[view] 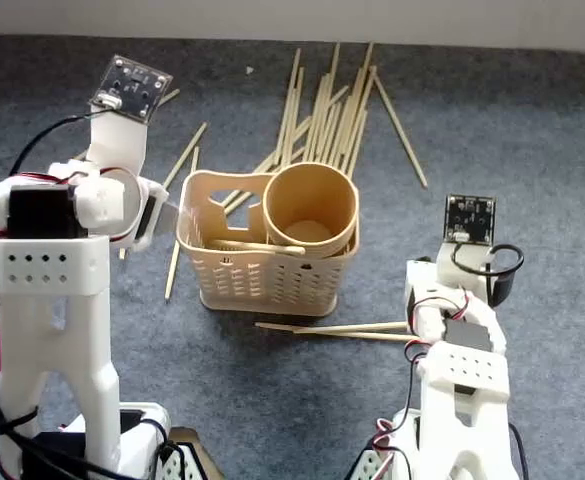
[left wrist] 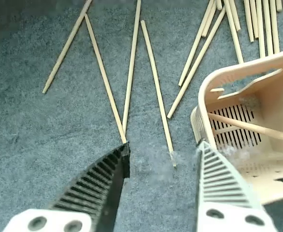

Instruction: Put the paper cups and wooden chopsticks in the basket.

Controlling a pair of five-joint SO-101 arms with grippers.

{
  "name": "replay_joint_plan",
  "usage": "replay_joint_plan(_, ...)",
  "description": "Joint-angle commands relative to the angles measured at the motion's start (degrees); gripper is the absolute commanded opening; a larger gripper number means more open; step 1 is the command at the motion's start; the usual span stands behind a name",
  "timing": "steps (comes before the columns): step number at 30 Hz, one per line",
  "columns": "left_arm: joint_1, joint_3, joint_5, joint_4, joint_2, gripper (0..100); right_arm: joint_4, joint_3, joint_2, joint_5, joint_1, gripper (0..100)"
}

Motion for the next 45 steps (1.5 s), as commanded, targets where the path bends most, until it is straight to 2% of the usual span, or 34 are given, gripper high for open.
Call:
replay_joint_plan(1,-2.1,-4.7,0.0,-4.0,0.4,24,-1.1,-0.2,0.2,-0.2,-0.3,42.1)
replay_joint_plan(5,-3.1,-3.9,0.2,-15.8,5.4,24,3.8,-0.3,-0.3,1.1,-1.2,42.1)
replay_joint_plan(8,-2.7,-5.3,0.5,-19.7,14.5,24,10.0,-0.7,-0.3,3.2,-4.2,42.1)
replay_joint_plan(11,-1.8,-10.1,3.3,-20.0,24.1,24,13.9,-1.1,-0.4,4.9,-6.4,42.1)
replay_joint_plan(15,-1.1,-18.2,3.4,-19.9,35.8,24,20.5,-4.9,-5.0,4.7,-6.0,42.1)
replay_joint_plan(18,-1.0,-24.1,3.5,-19.9,42.7,24,29.2,-7.7,-13.4,4.6,-6.4,42.1)
replay_joint_plan(23,0.3,-30.6,3.5,-18.6,51.2,24,41.1,-8.5,-34.1,4.6,-12.7,42.1)
replay_joint_plan(30,6.4,-35.3,3.2,-9.0,55.6,24,41.0,6.3,-58.8,4.8,-15.1,42.1)
replay_joint_plan(38,11.9,-36.3,3.2,-1.3,55.6,24,25.6,8.0,-57.4,4.7,-16.7,42.1)
replay_joint_plan(45,11.8,-36.5,3.1,3.9,55.6,24,13.7,16.9,-57.0,5.1,-24.7,42.1)
